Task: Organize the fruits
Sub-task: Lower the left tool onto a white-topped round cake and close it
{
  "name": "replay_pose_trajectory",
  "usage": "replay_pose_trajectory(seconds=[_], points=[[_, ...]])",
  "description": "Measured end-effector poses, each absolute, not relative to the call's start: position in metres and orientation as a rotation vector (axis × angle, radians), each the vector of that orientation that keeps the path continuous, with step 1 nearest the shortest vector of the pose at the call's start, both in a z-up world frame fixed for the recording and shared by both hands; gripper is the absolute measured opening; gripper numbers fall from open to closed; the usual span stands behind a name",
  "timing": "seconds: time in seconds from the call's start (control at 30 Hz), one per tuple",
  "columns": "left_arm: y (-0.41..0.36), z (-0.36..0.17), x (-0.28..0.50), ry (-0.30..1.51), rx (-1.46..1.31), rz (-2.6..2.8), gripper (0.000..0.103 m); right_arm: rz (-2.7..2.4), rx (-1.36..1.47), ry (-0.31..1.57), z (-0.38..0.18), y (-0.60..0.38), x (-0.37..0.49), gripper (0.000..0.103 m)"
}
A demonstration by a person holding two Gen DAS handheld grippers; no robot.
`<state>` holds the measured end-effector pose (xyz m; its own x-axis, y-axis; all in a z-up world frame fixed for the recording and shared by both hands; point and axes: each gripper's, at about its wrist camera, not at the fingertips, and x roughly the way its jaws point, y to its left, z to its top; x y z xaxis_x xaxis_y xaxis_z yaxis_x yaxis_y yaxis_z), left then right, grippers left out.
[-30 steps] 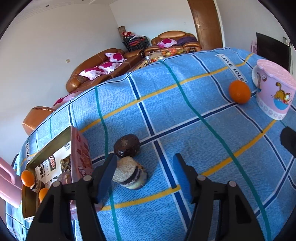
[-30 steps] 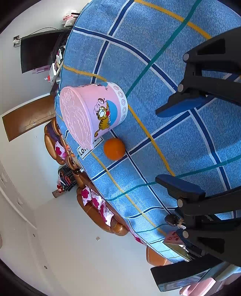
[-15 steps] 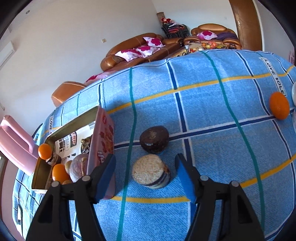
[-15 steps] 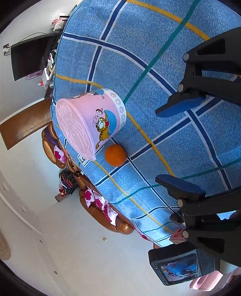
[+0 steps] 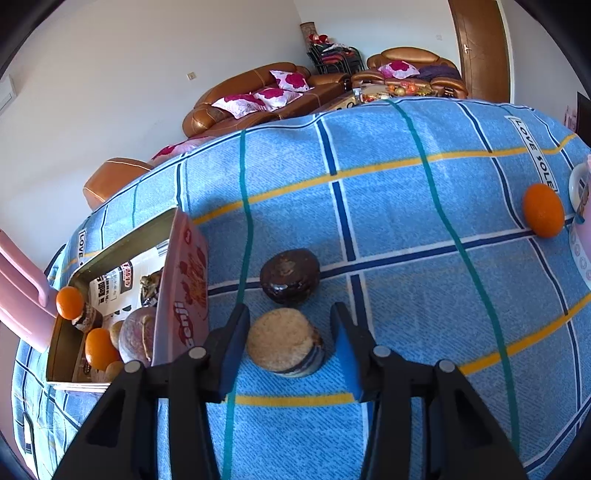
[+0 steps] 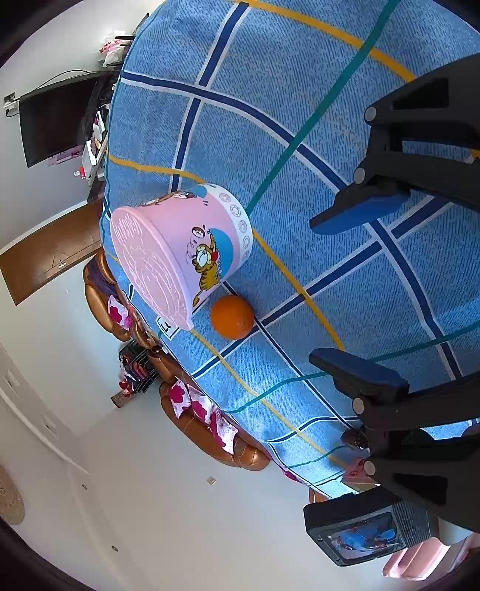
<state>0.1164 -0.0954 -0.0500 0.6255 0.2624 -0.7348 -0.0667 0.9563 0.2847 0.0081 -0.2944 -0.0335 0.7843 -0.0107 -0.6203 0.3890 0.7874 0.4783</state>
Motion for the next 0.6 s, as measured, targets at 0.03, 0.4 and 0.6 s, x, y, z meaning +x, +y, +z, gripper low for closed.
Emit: replay_pose_trajectory(seconds=[0.03, 0.4, 0.6], points=[[-0.097, -0.050, 0.116, 0.873, 0.250, 0.192, 0.048, -0.232, 0.633, 0.641, -0.033, -0.294, 0.008, 0.066], [-0.092, -0.048, 0.114, 0.867, 0.229, 0.133, 0.042, -0.233, 0.634, 0.639, -0.032, -0.294, 0.008, 0.066], [-0.086, -0.048, 0.119, 0.868, 0.221, 0.099, 0.044, -0.233, 0.636, 0.646, -0.034, -0.294, 0.008, 0.066]])
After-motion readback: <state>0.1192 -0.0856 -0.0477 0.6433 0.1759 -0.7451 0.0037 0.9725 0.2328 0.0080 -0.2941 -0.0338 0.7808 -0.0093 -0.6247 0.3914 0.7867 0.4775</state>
